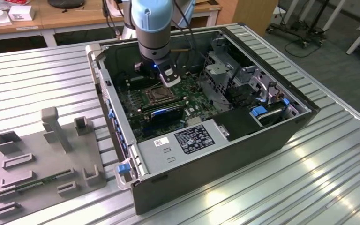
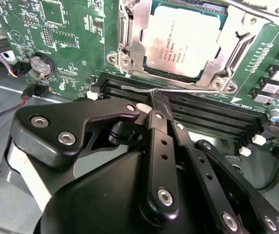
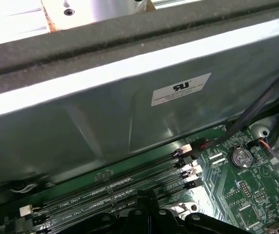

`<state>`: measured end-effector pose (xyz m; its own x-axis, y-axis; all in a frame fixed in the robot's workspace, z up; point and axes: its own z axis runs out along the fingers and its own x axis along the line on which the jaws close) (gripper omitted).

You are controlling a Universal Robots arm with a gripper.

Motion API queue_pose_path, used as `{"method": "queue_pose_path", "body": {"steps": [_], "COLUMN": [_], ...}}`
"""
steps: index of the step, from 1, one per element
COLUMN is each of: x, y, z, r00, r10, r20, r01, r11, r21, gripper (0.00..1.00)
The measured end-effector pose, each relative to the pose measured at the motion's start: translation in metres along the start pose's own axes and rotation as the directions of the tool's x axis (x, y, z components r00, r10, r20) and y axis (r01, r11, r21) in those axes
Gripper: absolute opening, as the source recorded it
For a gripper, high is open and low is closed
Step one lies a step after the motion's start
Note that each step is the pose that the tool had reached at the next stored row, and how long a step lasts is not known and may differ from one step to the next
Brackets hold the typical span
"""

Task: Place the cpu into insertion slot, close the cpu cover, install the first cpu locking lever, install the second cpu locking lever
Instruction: 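Install the first cpu locking lever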

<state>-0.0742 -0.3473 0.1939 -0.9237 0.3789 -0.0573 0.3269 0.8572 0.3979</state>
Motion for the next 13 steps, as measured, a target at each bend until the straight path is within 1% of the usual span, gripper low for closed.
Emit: {"method": "queue_pose_path", "body": {"steps": [7, 13], "x": [-0.0006, -0.0012], "y": [-0.0017, -0.0037], "z": [0.0038, 0.0058], "r00": [1.0000, 1.0000], "r10": [0.004, 0.006], "r20": [0.0016, 0.0026], "r01": [-0.004, -0.006], "r11": [1.0000, 1.0000], "r21": [0.0003, 0.0005], "gripper": [0.11, 0.11]}}
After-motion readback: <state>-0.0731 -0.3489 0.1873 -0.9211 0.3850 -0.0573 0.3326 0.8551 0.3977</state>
